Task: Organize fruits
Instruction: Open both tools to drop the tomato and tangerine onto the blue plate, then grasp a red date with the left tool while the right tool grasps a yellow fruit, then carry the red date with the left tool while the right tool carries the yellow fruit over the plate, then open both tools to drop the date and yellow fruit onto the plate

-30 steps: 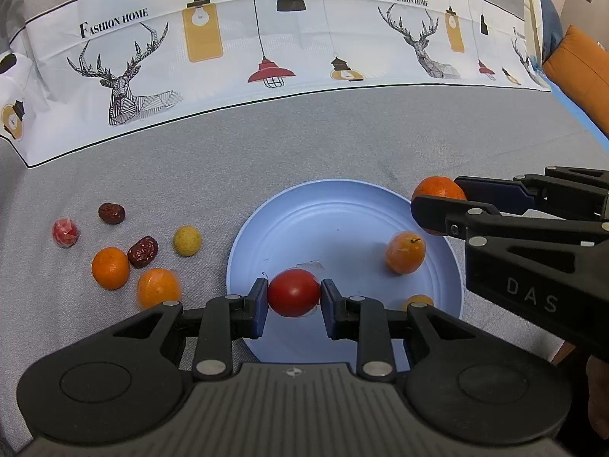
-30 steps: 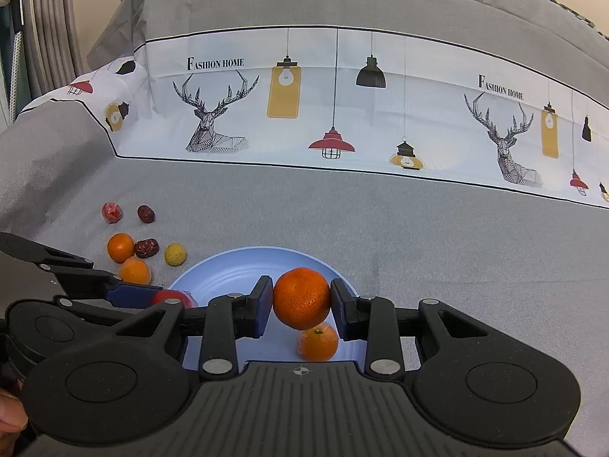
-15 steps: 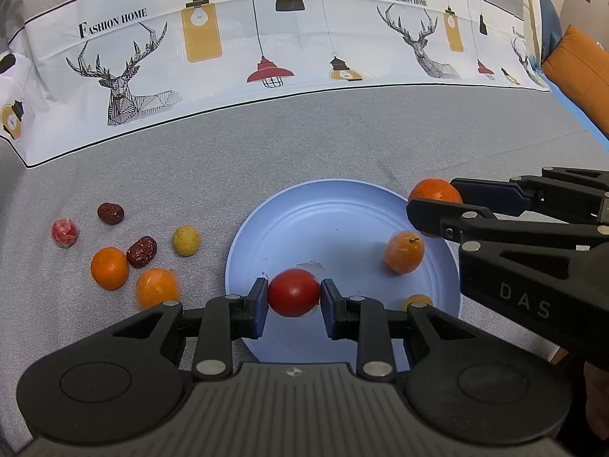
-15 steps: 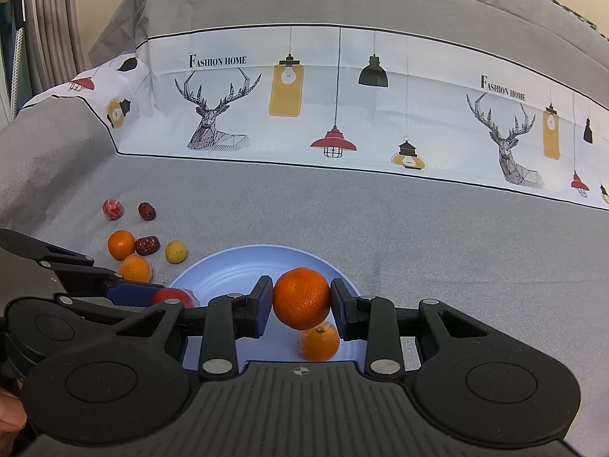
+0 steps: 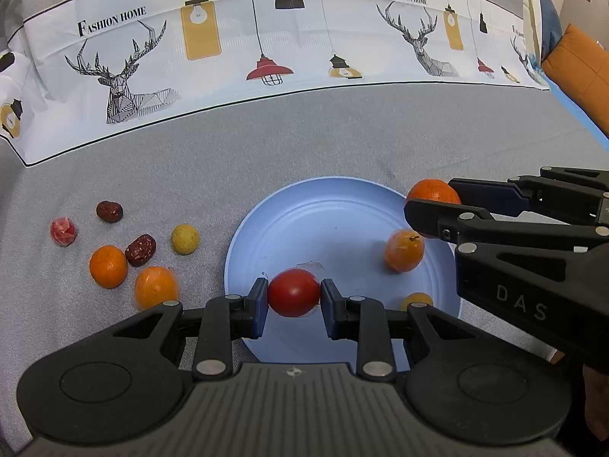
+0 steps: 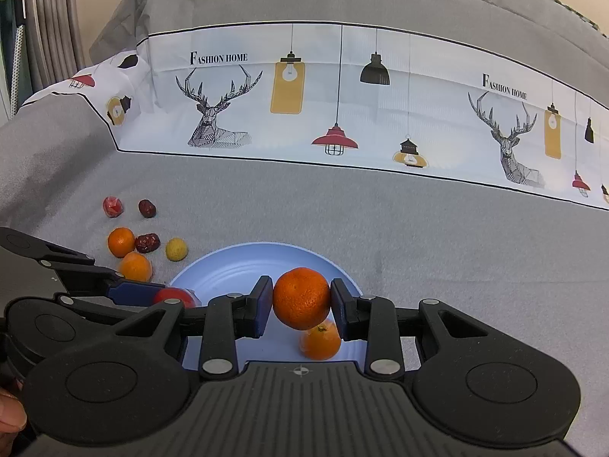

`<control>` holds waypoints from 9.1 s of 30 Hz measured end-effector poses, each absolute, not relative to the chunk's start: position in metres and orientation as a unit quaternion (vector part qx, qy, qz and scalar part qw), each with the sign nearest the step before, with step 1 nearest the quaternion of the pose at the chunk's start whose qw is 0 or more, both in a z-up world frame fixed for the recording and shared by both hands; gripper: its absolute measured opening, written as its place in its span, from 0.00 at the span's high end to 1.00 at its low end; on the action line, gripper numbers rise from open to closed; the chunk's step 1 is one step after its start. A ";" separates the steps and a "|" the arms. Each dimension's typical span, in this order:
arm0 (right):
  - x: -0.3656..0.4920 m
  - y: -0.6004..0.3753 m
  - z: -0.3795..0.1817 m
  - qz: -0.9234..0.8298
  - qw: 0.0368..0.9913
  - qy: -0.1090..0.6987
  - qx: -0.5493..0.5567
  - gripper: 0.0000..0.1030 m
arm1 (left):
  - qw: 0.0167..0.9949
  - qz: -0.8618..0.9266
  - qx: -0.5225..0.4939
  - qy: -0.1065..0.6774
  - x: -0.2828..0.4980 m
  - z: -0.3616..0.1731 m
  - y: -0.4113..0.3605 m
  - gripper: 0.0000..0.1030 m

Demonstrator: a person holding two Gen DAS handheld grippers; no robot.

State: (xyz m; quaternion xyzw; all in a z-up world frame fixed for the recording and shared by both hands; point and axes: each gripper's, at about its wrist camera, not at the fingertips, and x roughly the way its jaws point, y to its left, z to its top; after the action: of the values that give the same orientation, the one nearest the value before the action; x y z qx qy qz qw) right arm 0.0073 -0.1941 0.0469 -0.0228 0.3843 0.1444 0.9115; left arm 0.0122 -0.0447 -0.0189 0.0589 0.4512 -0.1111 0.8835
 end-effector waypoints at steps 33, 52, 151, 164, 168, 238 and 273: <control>0.010 -0.197 0.048 0.116 0.916 0.384 -0.026 0.34 | 0.884 -0.115 0.051 0.451 0.011 -0.018 -0.042 0.61; 0.012 -0.202 0.050 0.099 0.921 0.377 -0.014 0.33 | 0.902 -0.115 0.071 0.410 0.009 0.002 -0.039 0.93; 0.003 -0.183 0.110 0.176 0.935 0.307 0.031 0.75 | 0.935 -0.023 -0.005 0.354 0.017 0.055 0.022 0.68; 0.002 -0.239 0.061 0.081 0.923 0.369 0.074 0.75 | 0.895 -0.056 -0.002 0.442 0.019 0.005 0.003 0.68; 0.000 -0.226 0.058 0.103 0.923 0.369 0.044 0.75 | 0.892 -0.064 0.008 0.447 0.020 0.002 -0.002 0.68; 0.014 -0.199 0.039 0.135 0.898 0.418 0.011 0.75 | 0.888 -0.087 0.015 0.451 0.025 -0.011 -0.032 0.68; 0.013 -0.194 0.037 0.124 0.898 0.422 0.006 0.51 | 0.885 -0.103 0.016 0.455 0.022 -0.012 -0.038 0.61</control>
State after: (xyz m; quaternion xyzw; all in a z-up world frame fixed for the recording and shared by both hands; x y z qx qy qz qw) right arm 0.0134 -0.1938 0.0372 0.0057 0.4222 0.1245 0.8979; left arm 0.0224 -0.0375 -0.0117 0.0164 0.4547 -0.1029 0.8845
